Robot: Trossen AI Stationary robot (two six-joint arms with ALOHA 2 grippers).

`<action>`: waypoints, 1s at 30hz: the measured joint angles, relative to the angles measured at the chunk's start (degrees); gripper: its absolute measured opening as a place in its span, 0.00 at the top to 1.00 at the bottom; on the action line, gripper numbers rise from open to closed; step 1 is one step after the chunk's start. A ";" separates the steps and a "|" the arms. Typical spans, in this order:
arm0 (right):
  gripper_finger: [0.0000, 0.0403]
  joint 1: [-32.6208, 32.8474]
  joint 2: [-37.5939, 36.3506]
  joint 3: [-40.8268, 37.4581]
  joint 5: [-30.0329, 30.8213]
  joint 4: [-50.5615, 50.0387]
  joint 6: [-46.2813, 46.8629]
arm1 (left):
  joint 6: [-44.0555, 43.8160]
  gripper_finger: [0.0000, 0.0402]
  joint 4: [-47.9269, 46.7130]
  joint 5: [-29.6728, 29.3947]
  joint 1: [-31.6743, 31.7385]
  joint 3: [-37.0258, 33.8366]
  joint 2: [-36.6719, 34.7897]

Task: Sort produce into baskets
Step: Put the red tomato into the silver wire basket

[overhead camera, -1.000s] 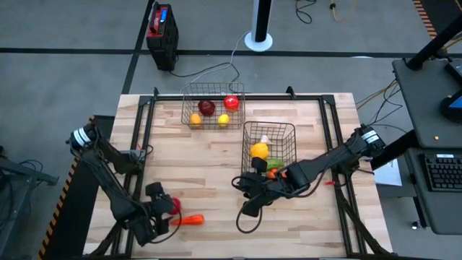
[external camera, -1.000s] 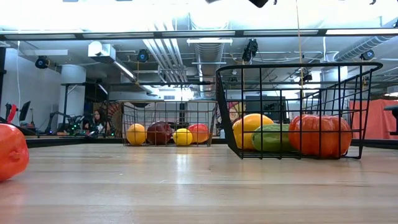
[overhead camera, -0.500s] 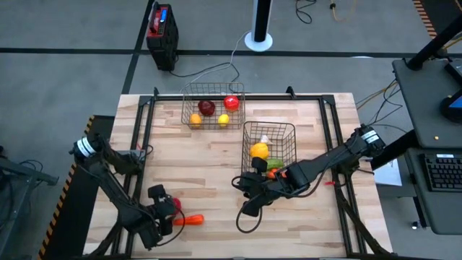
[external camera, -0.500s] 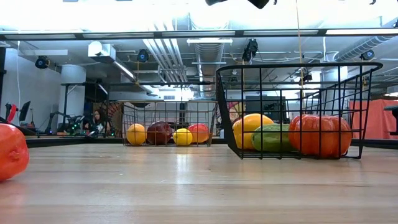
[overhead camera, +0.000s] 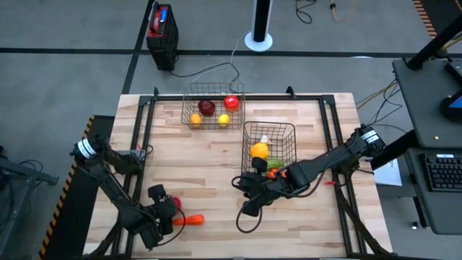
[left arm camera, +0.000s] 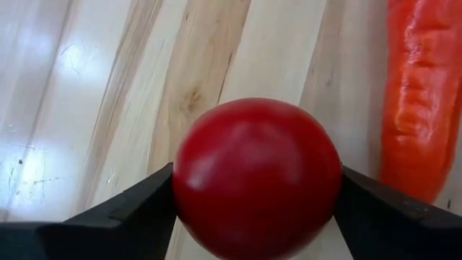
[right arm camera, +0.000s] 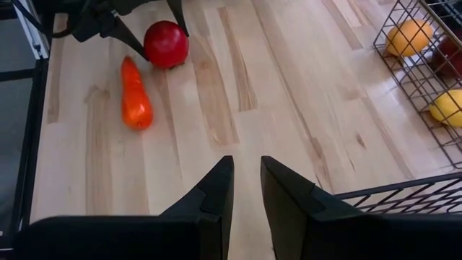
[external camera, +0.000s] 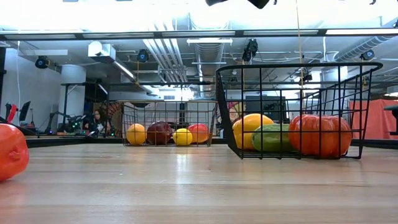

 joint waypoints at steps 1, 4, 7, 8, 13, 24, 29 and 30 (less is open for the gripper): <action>0.84 0.00 0.00 0.00 0.00 -0.11 0.00 | 0.00 0.26 -0.08 0.04 0.00 0.00 -0.11; 0.84 0.00 0.00 0.00 0.00 -0.29 0.00 | -0.02 0.26 -1.51 -0.30 0.00 0.32 -0.41; 0.84 0.00 0.00 0.00 0.00 -0.61 -0.02 | -0.47 0.26 -5.43 -3.58 0.00 2.55 -0.51; 0.84 0.00 0.00 0.00 0.00 -0.85 -0.02 | -0.54 0.26 -7.17 -5.03 0.00 3.63 -0.60; 0.84 -0.01 0.00 0.00 0.00 -1.74 -0.06 | -0.60 0.26 -16.21 -13.40 -0.02 9.20 -2.05; 0.84 -0.02 -0.15 -0.02 2.97 -2.74 -5.96 | 10.04 0.26 -17.22 -49.96 1.60 14.39 -14.95; 0.84 -0.30 -0.18 -0.21 8.44 -1.82 -13.99 | 21.49 0.26 -11.59 -58.36 2.52 14.29 -21.48; 0.84 -0.56 -0.22 -0.41 8.77 -1.61 -15.60 | 23.22 0.26 -10.77 -58.62 3.15 14.32 -22.34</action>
